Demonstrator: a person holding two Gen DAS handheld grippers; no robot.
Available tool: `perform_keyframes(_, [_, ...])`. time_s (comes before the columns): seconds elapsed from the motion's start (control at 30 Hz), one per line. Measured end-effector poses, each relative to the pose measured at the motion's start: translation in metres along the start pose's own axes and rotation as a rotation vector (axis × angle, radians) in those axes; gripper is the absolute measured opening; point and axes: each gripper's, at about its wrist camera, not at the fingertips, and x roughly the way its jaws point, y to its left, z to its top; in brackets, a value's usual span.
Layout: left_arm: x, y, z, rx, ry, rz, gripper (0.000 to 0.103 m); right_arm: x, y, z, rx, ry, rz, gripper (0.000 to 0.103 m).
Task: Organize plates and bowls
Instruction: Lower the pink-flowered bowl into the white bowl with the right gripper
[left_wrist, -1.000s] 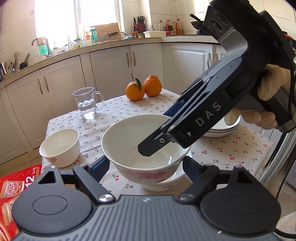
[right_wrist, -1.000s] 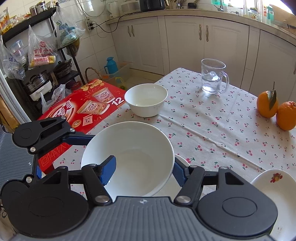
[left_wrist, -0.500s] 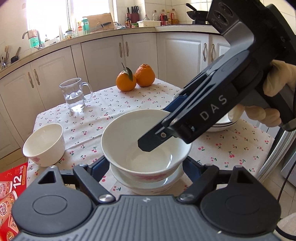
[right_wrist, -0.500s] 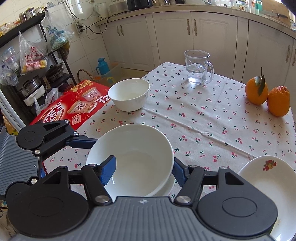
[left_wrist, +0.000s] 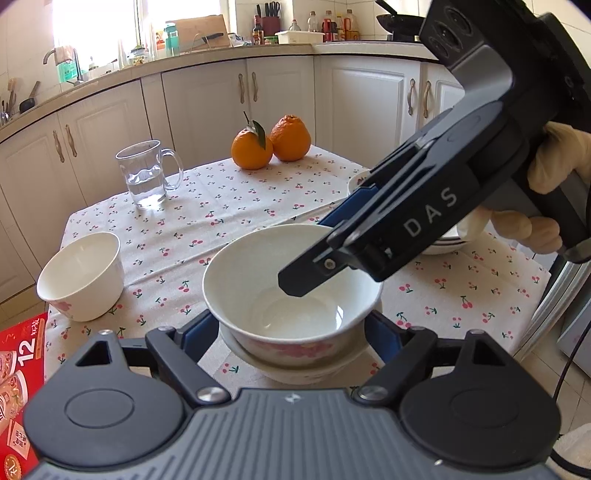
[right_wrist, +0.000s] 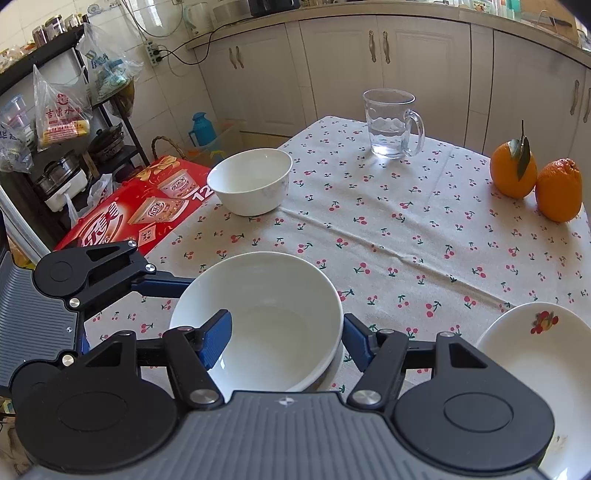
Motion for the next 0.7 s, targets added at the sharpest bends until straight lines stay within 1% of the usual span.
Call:
perform_keyframes(0.17, [-0.001, 0.000, 0.000, 0.002, -0.013, -0.014, 0.086, 0.001, 0.000, 0.000, 0.000, 0.001, -0.015, 0.071])
perform_keyframes(0.3, [-0.002, 0.000, -0.001, 0.008, -0.016, -0.018, 0.087, -0.001, 0.000, -0.001, 0.000, -0.004, 0.002, 0.071])
perform_keyframes(0.4, [-0.007, 0.001, -0.002, 0.003, -0.022, -0.014, 0.089, 0.000, 0.004, -0.002, -0.012, -0.005, -0.005, 0.072])
perform_keyframes(0.43, [-0.009, 0.002, -0.003, 0.003, -0.025, -0.013, 0.090, 0.000, 0.005, -0.002, -0.012, -0.004, -0.005, 0.074])
perform_keyframes(0.47, [-0.012, 0.002, -0.004, 0.004, -0.029, -0.013, 0.092, -0.001, 0.006, -0.002, -0.012, -0.004, -0.008, 0.080])
perform_keyframes(0.5, [-0.014, 0.003, -0.005, 0.005, -0.031, -0.012, 0.092, -0.001, 0.007, -0.002, -0.014, -0.008, -0.014, 0.087])
perform_keyframes(0.57, [-0.019, 0.004, -0.007, 0.008, -0.034, -0.005, 0.092, -0.003, 0.010, -0.003, -0.021, -0.016, -0.036, 0.094])
perform_keyframes(0.7, [-0.029, 0.007, -0.013, 0.006, -0.042, 0.006, 0.092, -0.002, 0.016, -0.001, -0.034, -0.020, -0.062, 0.099])
